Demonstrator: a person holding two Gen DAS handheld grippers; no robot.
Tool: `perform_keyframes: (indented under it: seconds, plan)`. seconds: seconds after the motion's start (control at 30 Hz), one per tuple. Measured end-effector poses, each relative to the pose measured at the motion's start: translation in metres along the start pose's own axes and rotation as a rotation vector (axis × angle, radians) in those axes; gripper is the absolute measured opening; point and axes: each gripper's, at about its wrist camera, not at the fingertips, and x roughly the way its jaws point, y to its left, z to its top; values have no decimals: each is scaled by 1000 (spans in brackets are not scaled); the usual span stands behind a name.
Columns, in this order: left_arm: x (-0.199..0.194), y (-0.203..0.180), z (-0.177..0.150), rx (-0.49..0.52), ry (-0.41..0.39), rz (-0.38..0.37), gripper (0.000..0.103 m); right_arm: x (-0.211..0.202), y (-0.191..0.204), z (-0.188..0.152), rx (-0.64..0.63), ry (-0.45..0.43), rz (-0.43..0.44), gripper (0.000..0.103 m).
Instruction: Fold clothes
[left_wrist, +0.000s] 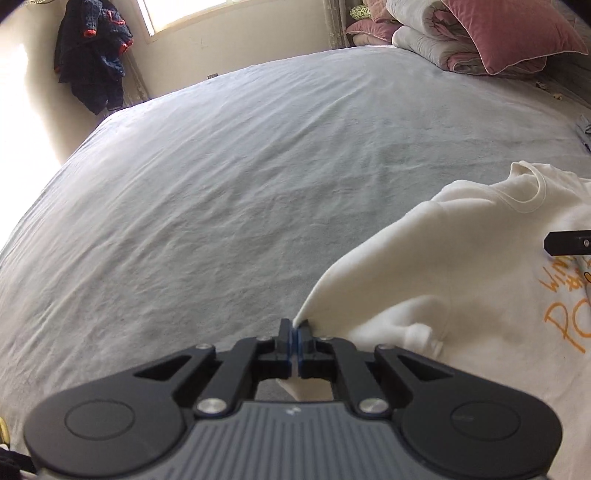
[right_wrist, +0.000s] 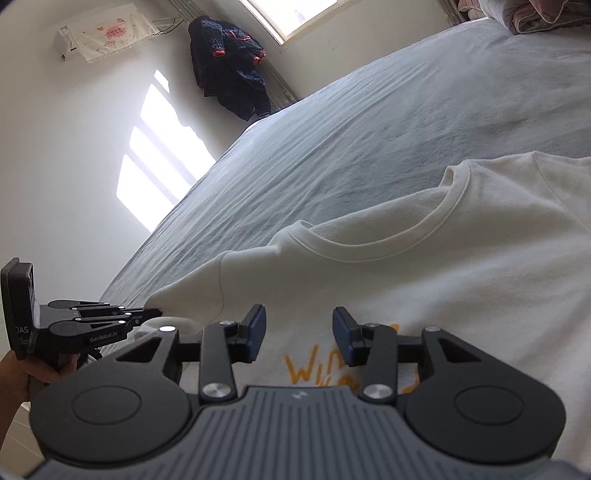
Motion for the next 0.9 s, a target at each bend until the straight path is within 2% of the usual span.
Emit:
perform_keyframes:
  seconds: [0.07, 0.13, 0.23, 0.33, 0.5, 0.57, 0.63, 0.77, 0.9]
  plan:
    - [1, 5, -5, -31, -21, -35, 6, 3, 5, 8, -5, -13, -9, 53]
    - [3, 14, -8, -91, -26, -66, 14, 10, 9, 21, -14, -23, -13, 53]
    - [6, 29, -14, -188, -28, -110, 21, 30, 20, 43, -81, -38, -65, 53]
    - [10, 45, -19, -280, -20, -159, 28, 62, 21, 58, -150, 2, -123, 53]
    - [25, 61, -23, -391, 35, -246, 28, 117, 14, 58, -237, 143, -179, 53]
    - [30, 62, -24, -407, 44, -267, 25, 128, 22, 50, -332, 139, -200, 50]
    - [28, 56, -21, -373, 39, -244, 2, 131, 31, 46, -412, 136, -203, 27]
    - [22, 44, -14, -287, 25, -183, 2, 127, 30, 45, -423, 73, -198, 15]
    - [7, 32, 6, -138, -57, -76, 2, 110, 34, 47, -421, -121, -212, 13]
